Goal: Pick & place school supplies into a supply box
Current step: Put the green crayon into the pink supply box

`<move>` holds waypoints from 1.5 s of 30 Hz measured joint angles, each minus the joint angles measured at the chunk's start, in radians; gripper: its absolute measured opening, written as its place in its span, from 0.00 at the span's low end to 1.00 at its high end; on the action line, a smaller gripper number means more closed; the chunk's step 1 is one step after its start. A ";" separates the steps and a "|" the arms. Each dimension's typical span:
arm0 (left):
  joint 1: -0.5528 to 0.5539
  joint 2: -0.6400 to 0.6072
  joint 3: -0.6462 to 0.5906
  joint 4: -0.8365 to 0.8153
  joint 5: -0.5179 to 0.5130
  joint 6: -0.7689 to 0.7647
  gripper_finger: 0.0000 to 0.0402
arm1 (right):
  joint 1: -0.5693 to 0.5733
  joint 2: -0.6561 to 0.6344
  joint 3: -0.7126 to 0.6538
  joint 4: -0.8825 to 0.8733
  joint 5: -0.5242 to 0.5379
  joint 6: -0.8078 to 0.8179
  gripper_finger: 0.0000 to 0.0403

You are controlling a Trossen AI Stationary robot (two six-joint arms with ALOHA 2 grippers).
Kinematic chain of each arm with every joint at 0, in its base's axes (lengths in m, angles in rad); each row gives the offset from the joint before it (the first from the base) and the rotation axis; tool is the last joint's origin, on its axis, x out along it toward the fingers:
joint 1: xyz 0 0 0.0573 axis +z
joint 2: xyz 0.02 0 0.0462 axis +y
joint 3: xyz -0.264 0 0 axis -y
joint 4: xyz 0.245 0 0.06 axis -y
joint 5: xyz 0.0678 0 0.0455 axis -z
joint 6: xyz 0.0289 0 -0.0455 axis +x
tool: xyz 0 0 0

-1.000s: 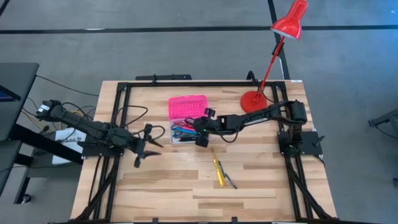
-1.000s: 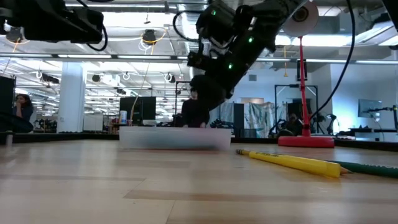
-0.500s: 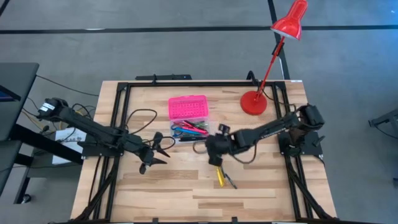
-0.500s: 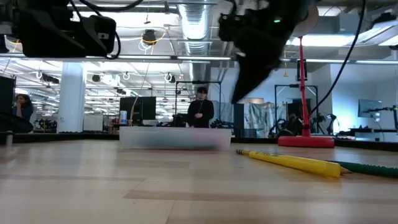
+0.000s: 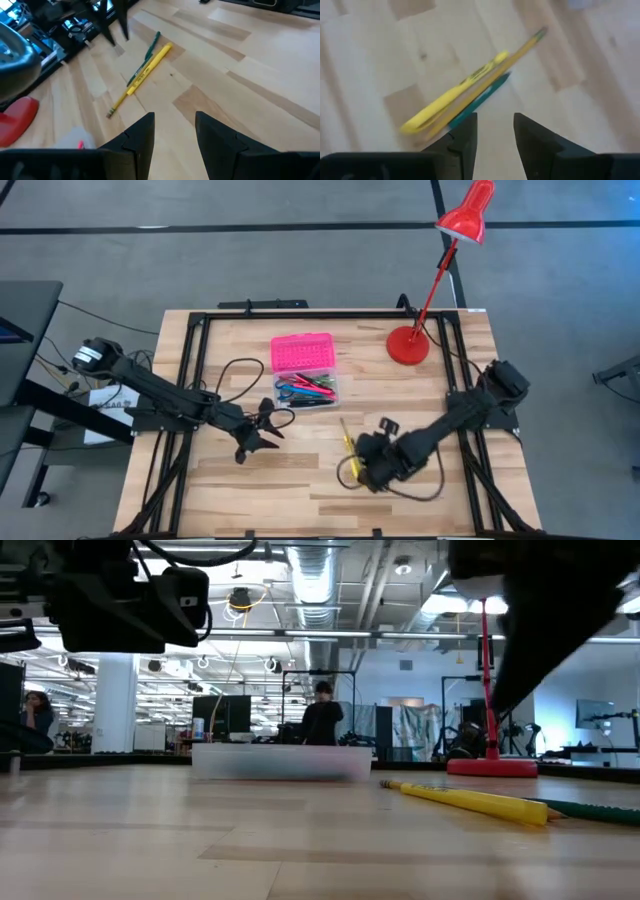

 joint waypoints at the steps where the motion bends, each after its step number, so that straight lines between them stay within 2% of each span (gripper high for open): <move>1: 0.000 0.004 0.004 0.000 -0.004 0.008 0.34 | 0.018 0.000 0.000 -0.002 0.000 0.030 0.29; 9: 0.014 0.004 0.004 0.002 -0.066 0.076 0.34 | 0.080 0.044 0.000 0.005 -0.024 0.202 0.29; 19: 0.069 0.003 0.005 0.041 -0.067 0.130 0.34 | 0.073 0.145 0.000 0.082 -0.161 0.238 0.29; 31: 0.119 0.003 0.005 0.051 -0.064 0.146 0.34 | 0.066 0.173 0.005 0.060 -0.257 0.355 0.28; 36: 0.123 0.003 0.005 0.055 -0.064 0.150 0.34 | 0.046 0.174 0.005 0.045 -0.267 0.345 0.22; 43: 0.123 0.003 0.005 0.054 -0.064 0.141 0.34 | 0.021 0.174 0.003 0.030 -0.289 0.266 0.03; 45: 0.123 0.003 0.005 0.053 -0.064 0.125 0.34 | 0.013 0.174 0.003 0.024 -0.291 0.232 0.02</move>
